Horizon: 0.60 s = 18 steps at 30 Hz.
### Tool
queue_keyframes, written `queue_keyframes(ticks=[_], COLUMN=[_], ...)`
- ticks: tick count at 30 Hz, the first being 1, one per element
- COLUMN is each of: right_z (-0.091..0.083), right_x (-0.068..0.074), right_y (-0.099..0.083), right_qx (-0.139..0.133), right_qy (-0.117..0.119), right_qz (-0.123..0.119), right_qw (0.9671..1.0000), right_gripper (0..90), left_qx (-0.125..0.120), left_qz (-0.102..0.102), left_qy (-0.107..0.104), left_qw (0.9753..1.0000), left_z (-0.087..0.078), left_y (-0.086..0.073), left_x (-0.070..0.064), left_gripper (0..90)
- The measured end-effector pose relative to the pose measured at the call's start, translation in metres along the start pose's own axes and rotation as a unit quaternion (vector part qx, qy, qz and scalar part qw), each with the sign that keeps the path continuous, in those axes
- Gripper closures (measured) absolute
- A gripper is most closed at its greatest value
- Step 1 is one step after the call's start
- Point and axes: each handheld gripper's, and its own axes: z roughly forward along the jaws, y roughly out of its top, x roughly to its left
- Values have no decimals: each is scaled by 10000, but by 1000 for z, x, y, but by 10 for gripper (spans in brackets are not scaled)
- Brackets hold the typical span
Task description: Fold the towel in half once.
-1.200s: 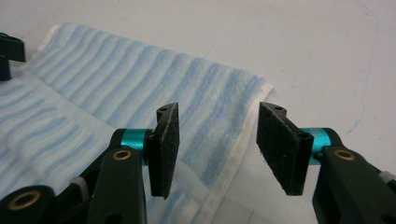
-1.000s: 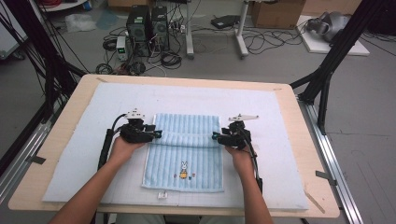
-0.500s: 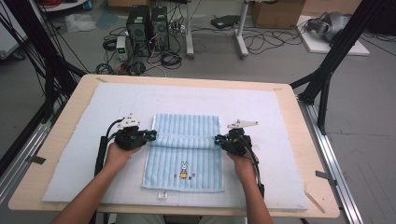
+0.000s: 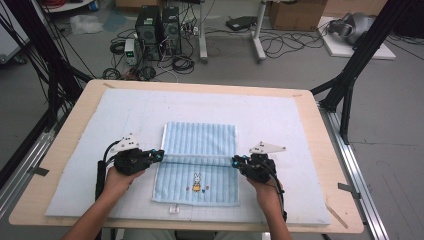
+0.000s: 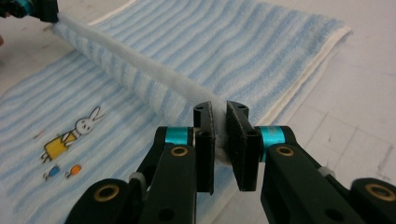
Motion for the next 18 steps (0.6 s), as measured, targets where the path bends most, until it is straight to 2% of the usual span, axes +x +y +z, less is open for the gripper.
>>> queue_keyframes(ticks=[9,14,18], right_z=[-16,-28,-39], right_x=[18,31,39], right_y=[-10,-18,-26], right_qx=[-164,-151,-184], right_qy=[-5,-7,15], right_qz=[-31,-64,-115], right_qw=[9999,9999,9998], right_gripper=[815,814,814], left_qx=[-130,-158,-133], left_qz=[6,49,162], left_qy=[-107,-234,-310], left_qw=[9999,9996,9993], left_z=[-18,-30,-38], left_y=[-10,-16,-19], left_x=[-15,-29,-39], left_gripper=[878,878,878])
